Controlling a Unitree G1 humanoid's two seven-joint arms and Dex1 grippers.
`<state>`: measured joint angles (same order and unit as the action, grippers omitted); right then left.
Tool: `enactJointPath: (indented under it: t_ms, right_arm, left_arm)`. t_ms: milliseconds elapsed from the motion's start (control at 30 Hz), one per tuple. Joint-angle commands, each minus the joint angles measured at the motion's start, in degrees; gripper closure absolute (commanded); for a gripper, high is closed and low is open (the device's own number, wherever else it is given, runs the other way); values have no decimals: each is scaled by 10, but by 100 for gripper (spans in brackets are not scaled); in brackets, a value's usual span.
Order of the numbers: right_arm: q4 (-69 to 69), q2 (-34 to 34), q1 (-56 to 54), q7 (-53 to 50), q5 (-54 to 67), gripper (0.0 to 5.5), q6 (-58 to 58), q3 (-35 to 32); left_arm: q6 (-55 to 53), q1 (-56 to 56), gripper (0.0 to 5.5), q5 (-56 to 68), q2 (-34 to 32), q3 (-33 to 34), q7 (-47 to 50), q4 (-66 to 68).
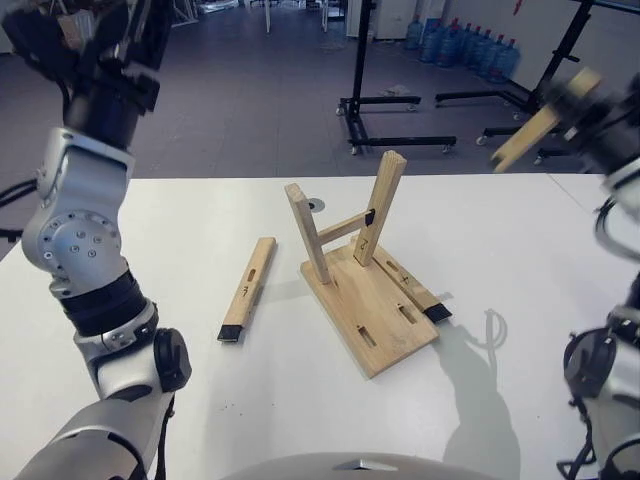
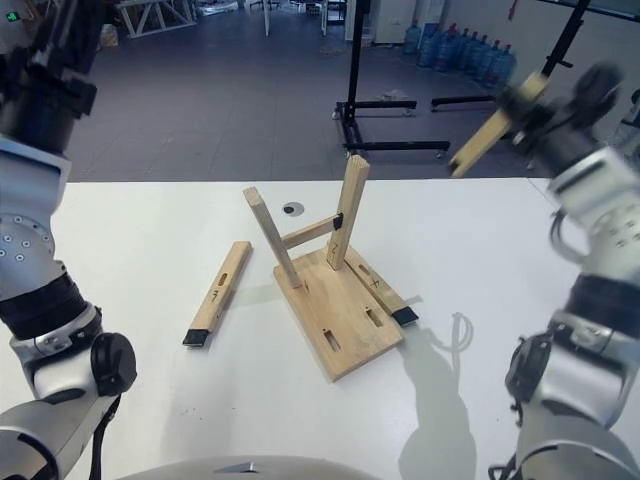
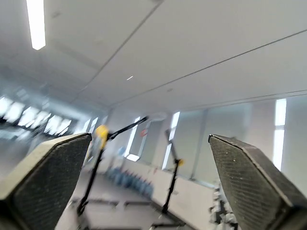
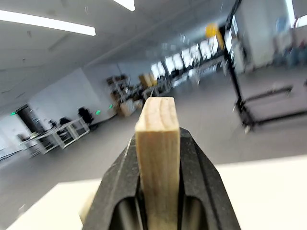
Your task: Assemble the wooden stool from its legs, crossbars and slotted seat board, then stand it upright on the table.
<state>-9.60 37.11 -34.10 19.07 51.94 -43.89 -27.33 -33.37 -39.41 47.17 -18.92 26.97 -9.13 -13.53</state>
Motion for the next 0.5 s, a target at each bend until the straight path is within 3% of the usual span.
enactJointPath:
  t_ms: [33,200,500]
  right_arm:
    - [-76,-69,26,76,-76,511,110,59]
    - [-137,-113,48,138,-140,511,178,103]
    - [-92,-156,119,179,-150,511,193,110]
  left_arm:
    - [23,50,103,-30,-2,-21,-34,47]
    - [45,80,103,-45,-5,-33,-67,82]
    - [50,99,103,-53,2,-56,-72,72]
